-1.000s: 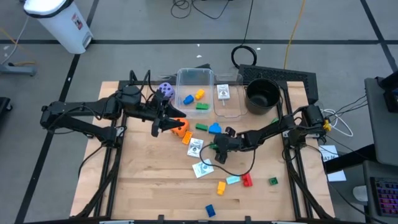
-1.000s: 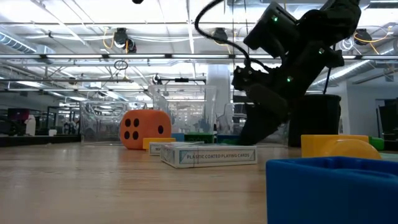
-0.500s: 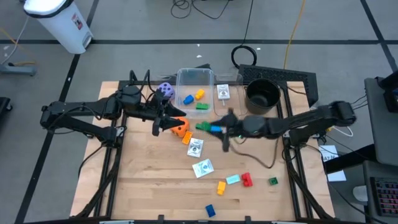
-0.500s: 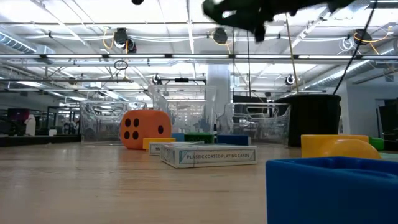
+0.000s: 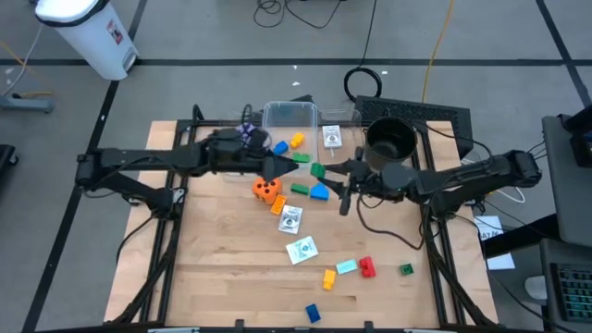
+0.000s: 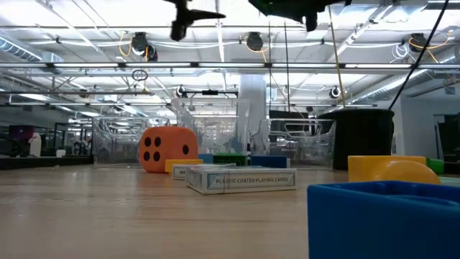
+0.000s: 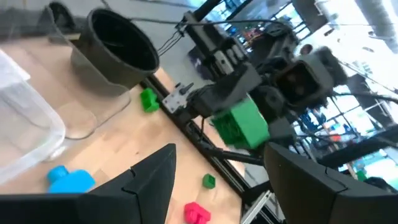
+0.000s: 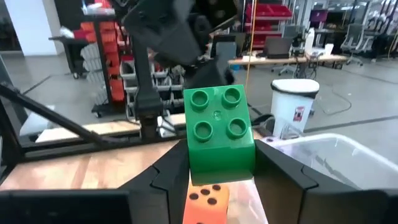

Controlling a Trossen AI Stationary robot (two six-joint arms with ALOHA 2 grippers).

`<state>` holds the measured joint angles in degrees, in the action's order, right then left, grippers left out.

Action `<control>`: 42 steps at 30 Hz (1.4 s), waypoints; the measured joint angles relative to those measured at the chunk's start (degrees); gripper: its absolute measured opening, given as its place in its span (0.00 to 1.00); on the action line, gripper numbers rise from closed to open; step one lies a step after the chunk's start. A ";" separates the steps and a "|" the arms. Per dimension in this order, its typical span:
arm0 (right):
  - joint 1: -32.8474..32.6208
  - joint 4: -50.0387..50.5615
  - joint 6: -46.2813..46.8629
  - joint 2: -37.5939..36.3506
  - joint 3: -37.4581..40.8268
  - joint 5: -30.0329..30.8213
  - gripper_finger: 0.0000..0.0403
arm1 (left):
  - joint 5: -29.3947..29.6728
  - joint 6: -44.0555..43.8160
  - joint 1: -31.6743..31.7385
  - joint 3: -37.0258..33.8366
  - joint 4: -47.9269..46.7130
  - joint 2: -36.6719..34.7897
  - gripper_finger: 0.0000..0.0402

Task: Pick & Place Toys
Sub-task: Put the green four stud game piece into the middle transparent bin

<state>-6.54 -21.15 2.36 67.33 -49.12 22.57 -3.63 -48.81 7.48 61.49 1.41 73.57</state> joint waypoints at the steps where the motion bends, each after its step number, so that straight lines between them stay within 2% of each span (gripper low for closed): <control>1: -0.11 -0.03 0.36 0.47 0.00 -0.07 0.36 | -0.79 -0.56 0.37 -0.02 1.82 1.11 0.62; 6: -0.70 0.23 0.99 1.46 0.00 -0.02 0.36 | -3.76 -4.37 1.70 -0.01 9.68 5.90 0.62; 14: -0.63 3.29 1.03 1.62 0.00 0.14 0.36 | -7.37 -8.57 1.98 0.02 15.62 10.19 0.62; 31: 0.87 5.33 -0.06 1.59 0.00 -0.29 0.36 | -10.43 -6.38 1.08 7.52 11.68 16.99 0.62; 36: 0.87 5.70 -0.08 1.62 0.00 -0.36 0.36 | -13.34 -5.73 1.51 8.59 7.63 17.13 0.62; 42: 1.13 5.46 -1.29 1.59 0.00 2.63 0.36 | -17.29 -6.83 1.41 8.59 4.51 17.15 0.62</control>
<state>-5.41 -15.70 1.08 68.93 -49.12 25.20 -20.92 -55.63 8.89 70.08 5.92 90.72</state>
